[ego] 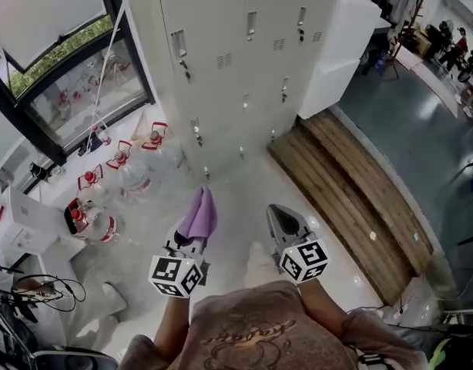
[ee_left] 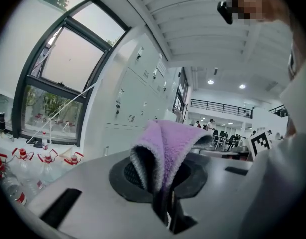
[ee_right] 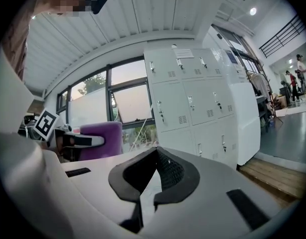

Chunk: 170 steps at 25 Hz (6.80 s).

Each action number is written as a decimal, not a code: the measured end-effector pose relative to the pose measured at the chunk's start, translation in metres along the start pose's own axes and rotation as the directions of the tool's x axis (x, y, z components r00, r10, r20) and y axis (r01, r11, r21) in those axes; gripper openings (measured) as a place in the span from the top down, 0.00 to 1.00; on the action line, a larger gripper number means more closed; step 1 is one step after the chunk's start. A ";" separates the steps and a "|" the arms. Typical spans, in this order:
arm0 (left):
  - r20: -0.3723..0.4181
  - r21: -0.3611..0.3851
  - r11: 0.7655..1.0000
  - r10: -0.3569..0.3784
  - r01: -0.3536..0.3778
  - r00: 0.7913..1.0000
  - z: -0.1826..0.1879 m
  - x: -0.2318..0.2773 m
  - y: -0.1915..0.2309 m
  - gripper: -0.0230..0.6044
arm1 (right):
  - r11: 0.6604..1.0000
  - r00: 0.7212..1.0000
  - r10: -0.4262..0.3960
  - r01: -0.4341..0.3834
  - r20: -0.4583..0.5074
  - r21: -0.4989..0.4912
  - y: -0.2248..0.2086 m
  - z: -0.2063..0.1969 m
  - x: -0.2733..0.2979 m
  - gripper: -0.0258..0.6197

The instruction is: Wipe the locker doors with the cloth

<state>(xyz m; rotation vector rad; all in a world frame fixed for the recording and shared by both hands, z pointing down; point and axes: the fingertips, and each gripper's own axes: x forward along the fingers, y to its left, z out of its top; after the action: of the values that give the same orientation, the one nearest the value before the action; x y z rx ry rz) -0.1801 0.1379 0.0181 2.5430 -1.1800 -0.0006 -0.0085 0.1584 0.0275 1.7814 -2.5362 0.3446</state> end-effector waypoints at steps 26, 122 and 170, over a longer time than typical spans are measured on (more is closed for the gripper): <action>0.014 -0.013 0.973 0.232 -0.232 0.973 0.044 0.187 0.092 0.90 | 0.963 0.957 0.265 -0.269 -0.122 -0.021 -0.112 0.032 0.210 0.96; 0.557 0.219 0.844 0.303 -0.489 0.773 -0.061 0.313 0.286 0.90 | 0.931 0.932 0.358 -0.352 0.051 -0.093 -0.237 -0.381 0.358 0.96; 0.411 0.255 0.889 0.257 -0.381 0.875 -0.006 0.441 0.277 0.90 | 0.948 0.950 0.311 -0.308 0.033 -0.081 -0.263 -0.393 0.339 0.96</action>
<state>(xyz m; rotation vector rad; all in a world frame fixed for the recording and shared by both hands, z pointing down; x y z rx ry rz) -0.0952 -0.3533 0.1683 2.6610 -1.8905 -0.2283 0.0764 -0.1652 0.5039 1.3785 -2.8215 0.2125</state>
